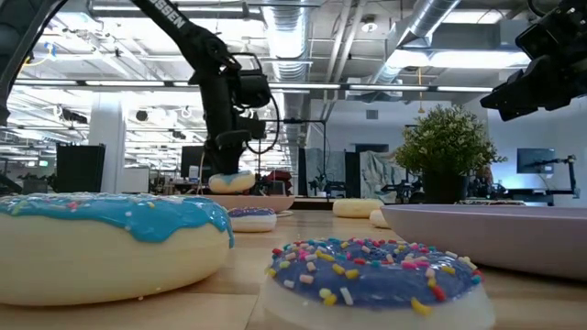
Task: Pick & Place donuts
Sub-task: Put the top left large blue donut on the pink plate
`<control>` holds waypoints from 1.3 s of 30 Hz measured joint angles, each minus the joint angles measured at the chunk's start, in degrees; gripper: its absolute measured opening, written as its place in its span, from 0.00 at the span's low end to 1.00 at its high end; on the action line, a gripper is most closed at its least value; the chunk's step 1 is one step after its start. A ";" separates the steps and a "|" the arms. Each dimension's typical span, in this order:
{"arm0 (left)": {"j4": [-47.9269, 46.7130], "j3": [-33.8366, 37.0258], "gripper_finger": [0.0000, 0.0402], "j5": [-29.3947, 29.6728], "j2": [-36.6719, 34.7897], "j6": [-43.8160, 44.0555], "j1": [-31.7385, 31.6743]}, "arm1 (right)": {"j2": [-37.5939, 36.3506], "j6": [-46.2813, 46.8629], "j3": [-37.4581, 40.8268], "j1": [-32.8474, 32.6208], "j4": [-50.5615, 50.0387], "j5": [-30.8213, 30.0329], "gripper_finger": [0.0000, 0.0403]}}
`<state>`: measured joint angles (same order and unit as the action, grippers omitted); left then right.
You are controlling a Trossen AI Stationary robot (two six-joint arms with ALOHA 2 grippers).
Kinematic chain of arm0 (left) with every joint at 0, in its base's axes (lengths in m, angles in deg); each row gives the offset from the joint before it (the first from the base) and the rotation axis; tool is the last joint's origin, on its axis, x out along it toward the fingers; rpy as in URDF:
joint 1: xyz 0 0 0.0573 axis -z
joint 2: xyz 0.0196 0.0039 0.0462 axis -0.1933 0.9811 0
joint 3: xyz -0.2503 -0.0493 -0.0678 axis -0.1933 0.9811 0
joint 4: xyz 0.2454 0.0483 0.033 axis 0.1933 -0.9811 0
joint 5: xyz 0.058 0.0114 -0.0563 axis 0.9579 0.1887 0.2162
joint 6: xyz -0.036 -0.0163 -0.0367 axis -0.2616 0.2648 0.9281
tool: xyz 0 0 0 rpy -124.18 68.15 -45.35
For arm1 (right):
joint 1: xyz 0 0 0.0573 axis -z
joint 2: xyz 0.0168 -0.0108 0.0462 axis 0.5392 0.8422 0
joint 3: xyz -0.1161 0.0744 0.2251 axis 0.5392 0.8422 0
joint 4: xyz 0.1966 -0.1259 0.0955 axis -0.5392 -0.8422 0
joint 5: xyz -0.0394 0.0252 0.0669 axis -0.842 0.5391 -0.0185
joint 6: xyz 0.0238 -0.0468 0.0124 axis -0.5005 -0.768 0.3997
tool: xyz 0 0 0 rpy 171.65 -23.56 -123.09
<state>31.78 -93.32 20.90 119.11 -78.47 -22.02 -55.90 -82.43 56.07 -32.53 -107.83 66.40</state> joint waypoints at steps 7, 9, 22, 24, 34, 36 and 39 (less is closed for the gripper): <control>-0.07 0.00 0.30 3.75 0.00 0.89 1.20 | 0.00 0.00 0.00 0.00 -0.01 -0.01 0.00; -0.04 0.00 0.30 3.80 0.00 1.33 1.39 | 0.00 0.00 0.00 0.00 -0.01 0.00 0.00; 2.85 0.02 0.30 6.10 3.35 1.83 3.25 | 0.02 0.01 0.00 -0.01 0.02 0.01 0.00; 2.65 0.00 0.30 7.41 4.01 2.02 3.56 | 0.01 0.01 0.00 0.00 -0.03 -0.08 0.00; 2.51 0.00 0.30 8.10 4.55 3.53 3.48 | 0.00 0.00 -0.02 0.00 0.00 0.05 0.00; 2.54 0.00 0.30 8.42 4.55 3.52 3.48 | 0.02 0.00 -0.02 0.00 -0.01 0.05 0.00; 2.55 0.00 0.30 8.40 4.55 3.48 3.48 | 0.02 0.00 -0.02 0.00 -0.02 0.02 0.00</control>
<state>34.32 -93.32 29.31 123.65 -75.00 -18.55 -55.88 -82.43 56.05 -32.53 -107.85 66.42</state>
